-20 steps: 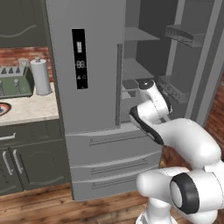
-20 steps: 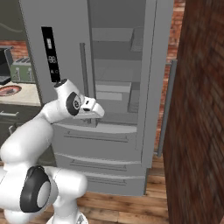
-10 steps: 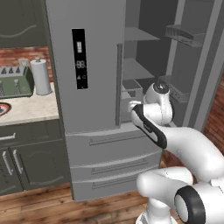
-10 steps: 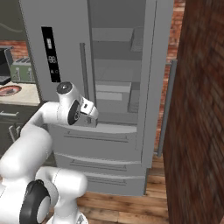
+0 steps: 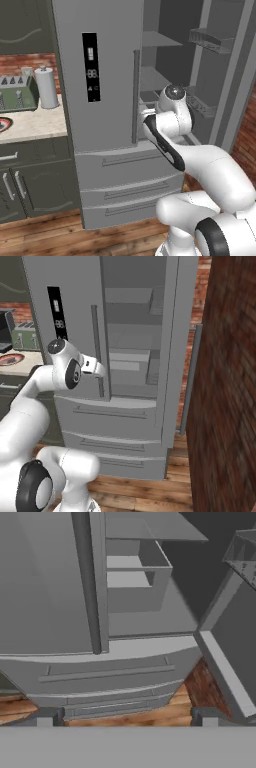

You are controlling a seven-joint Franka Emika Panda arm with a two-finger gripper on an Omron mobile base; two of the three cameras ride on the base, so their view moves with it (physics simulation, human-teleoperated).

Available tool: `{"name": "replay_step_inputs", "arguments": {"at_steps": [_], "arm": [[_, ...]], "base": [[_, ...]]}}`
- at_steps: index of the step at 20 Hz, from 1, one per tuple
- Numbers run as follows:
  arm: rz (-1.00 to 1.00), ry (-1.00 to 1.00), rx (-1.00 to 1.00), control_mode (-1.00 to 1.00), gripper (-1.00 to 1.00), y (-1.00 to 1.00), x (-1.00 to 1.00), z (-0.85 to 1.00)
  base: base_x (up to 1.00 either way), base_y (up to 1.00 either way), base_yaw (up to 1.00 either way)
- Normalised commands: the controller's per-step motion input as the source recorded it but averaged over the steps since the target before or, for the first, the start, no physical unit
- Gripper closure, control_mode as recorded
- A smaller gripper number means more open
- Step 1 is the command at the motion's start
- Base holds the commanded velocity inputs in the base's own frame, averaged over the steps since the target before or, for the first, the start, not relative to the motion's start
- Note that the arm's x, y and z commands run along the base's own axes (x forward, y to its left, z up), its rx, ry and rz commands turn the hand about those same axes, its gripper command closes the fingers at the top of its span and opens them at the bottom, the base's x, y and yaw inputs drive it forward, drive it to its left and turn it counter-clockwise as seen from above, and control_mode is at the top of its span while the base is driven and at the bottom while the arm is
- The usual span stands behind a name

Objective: Place one of the steaks on the plate and the other in the bowl. Then place the bowl in the fridge.

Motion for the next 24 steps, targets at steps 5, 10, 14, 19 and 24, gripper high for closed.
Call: {"name": "replay_step_inputs", "arguments": {"at_steps": [5, 10, 14, 19, 24], "arm": [[0.0, -0.1, 0.17, -1.0, -1.0, 0.03, 0.02, 0.04], [0.01, 0.0, 0.0, -1.0, -1.0, 0.0, 0.22, 0.0], [0.01, -0.1, 0.0, -1.0, -1.0, 0.09, 0.29, 0.14], [0.0, -0.05, 0.0, -1.0, -1.0, 0.28, 0.4, 0.28], [0.0, 0.0, -0.01, -1.0, -1.0, 0.01, 0.58, 0.22]], "base": [[0.0, 0.0, 0.0], [0.0, 0.0, 0.0], [0.0, 0.0, 0.0], [0.0, 0.0, 0.0], [0.0, 0.0, 0.0]]}}
